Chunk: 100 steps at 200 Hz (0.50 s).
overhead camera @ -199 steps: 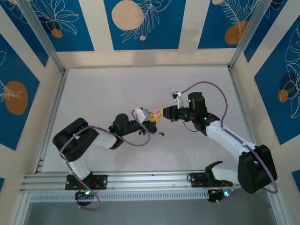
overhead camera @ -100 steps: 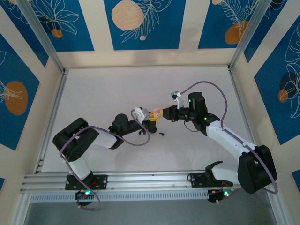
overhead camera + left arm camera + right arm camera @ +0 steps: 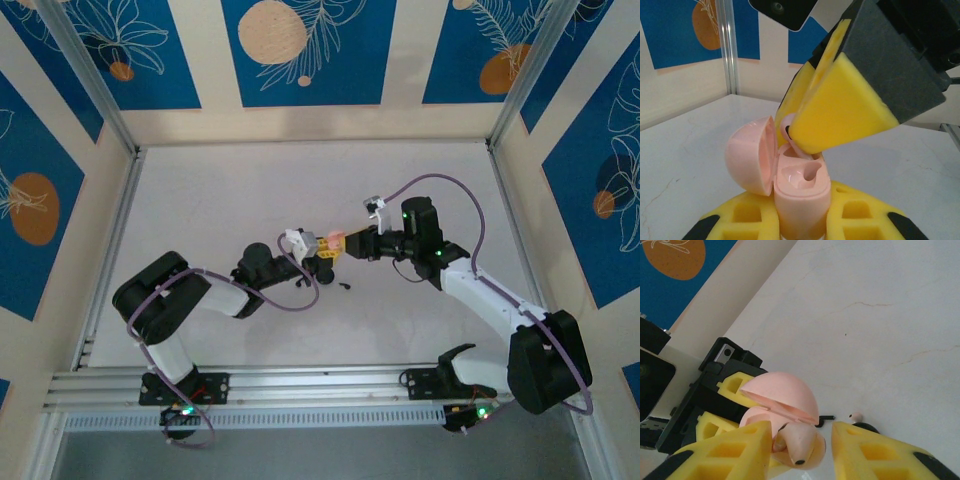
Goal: Insert wireless bluetooth earbuds into charging case
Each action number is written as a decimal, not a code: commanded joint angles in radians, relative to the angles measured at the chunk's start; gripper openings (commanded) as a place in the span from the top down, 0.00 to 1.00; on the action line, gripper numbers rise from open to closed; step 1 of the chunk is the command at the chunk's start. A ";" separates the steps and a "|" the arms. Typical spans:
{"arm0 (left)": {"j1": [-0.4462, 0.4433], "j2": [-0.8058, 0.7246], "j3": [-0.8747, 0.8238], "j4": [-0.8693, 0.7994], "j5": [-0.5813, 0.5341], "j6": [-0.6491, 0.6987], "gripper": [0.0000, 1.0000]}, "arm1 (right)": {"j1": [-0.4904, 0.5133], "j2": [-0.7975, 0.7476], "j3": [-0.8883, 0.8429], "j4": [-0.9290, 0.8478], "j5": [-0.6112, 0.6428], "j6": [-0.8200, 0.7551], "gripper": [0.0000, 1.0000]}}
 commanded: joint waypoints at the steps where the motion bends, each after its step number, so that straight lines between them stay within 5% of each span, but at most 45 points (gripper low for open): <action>1: -0.007 -0.007 -0.005 0.064 0.023 -0.010 0.94 | -0.011 -0.047 0.029 -0.014 -0.039 -0.007 0.61; 100: -0.007 -0.018 -0.024 0.049 0.019 0.015 0.94 | -0.084 -0.077 0.093 -0.155 -0.128 0.024 0.63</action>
